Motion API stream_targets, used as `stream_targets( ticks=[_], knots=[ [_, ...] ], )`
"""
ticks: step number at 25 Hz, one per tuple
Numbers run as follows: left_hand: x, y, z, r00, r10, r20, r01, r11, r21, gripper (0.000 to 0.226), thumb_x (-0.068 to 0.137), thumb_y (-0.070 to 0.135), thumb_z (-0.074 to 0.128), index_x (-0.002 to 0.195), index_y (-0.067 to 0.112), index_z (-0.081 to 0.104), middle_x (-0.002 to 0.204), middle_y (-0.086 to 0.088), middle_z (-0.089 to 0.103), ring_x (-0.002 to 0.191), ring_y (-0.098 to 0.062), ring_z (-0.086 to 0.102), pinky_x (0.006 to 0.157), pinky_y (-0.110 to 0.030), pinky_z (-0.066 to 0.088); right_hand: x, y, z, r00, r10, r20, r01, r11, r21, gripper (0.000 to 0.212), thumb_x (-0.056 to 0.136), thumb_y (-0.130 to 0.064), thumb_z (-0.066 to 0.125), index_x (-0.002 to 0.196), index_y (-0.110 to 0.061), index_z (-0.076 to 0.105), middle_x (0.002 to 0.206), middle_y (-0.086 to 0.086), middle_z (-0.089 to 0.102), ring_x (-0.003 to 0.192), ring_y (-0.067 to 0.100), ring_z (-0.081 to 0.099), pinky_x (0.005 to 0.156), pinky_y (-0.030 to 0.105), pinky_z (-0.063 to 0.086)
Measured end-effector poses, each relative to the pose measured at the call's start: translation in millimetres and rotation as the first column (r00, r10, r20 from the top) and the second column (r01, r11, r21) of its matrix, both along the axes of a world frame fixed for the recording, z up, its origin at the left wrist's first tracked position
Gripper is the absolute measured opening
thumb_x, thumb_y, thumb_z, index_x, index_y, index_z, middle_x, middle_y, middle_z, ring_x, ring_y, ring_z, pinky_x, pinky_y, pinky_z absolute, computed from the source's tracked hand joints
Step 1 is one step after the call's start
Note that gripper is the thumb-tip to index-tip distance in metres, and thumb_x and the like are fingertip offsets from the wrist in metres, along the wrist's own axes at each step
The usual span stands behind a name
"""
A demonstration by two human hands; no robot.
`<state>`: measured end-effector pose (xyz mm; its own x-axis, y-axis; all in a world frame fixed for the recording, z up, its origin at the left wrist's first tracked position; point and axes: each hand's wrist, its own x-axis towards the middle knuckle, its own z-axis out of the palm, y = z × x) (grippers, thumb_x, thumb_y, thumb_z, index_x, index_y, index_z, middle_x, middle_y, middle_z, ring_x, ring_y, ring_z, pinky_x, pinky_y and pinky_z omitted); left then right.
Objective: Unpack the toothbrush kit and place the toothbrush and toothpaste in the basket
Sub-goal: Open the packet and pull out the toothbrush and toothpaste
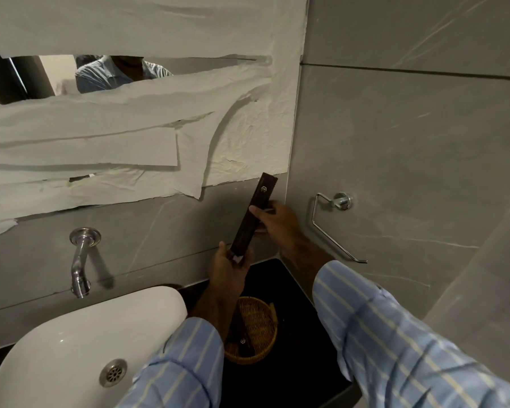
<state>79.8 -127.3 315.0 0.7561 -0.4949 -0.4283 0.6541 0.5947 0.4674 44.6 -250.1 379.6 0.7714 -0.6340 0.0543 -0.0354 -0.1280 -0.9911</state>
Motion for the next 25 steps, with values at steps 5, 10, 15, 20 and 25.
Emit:
stream_targets(
  ticks=[5,10,15,20,25],
  knots=[
    [2,0,-3,0.998,-0.060,0.036,0.060,0.998,0.000,0.031,0.102,0.027,0.050,0.100,-0.003,0.059,0.104,-0.020,0.064,0.093,-0.029,0.064,0.076,-0.037,0.054,1,-7,5,0.999,-0.031,-0.017,0.031,0.999,-0.027,0.032,0.092,-0.033,0.067,0.118,-0.015,0.060,0.110,0.011,0.071,0.095,0.028,0.074,0.079,0.042,0.063],
    [1,-5,-2,0.999,-0.045,-0.001,0.045,0.998,-0.041,0.030,0.103,0.023,0.050,0.119,-0.002,0.054,0.108,-0.017,0.062,0.092,-0.027,0.062,0.075,-0.040,0.054,1,-2,-6,0.998,-0.051,0.035,0.048,0.997,0.063,0.020,0.088,-0.020,0.072,0.104,-0.017,0.059,0.110,0.015,0.071,0.090,0.028,0.075,0.071,0.039,0.065],
    [6,-5,-9,0.998,-0.063,0.022,0.063,0.997,0.034,0.030,0.100,0.022,0.055,0.117,-0.003,0.058,0.112,-0.017,0.063,0.099,-0.027,0.063,0.091,-0.040,0.054,-4,-8,-3,0.996,-0.074,0.042,0.068,0.991,0.117,0.015,0.090,-0.021,0.070,0.100,-0.019,0.059,0.113,0.016,0.070,0.093,0.030,0.075,0.071,0.043,0.065],
    [7,1,-33,0.885,-0.166,0.435,0.086,0.977,0.197,0.037,0.091,0.023,0.069,0.119,-0.001,0.065,0.113,-0.012,0.072,0.104,-0.016,0.072,0.080,-0.021,0.056,-9,-16,4,0.980,-0.195,0.047,0.185,0.968,0.170,0.035,0.094,-0.020,0.065,0.123,-0.006,0.052,0.118,0.020,0.066,0.103,0.036,0.071,0.080,0.056,0.062],
    [12,0,-38,0.899,-0.217,0.381,0.136,0.964,0.228,0.023,0.084,0.004,0.074,0.107,-0.001,0.073,0.110,-0.020,0.075,0.099,-0.023,0.075,0.075,-0.023,0.058,-15,-19,3,0.965,-0.264,-0.003,0.260,0.948,0.184,0.040,0.092,-0.020,0.068,0.125,-0.008,0.050,0.118,0.019,0.068,0.099,0.034,0.073,0.076,0.048,0.064]
  ],
)
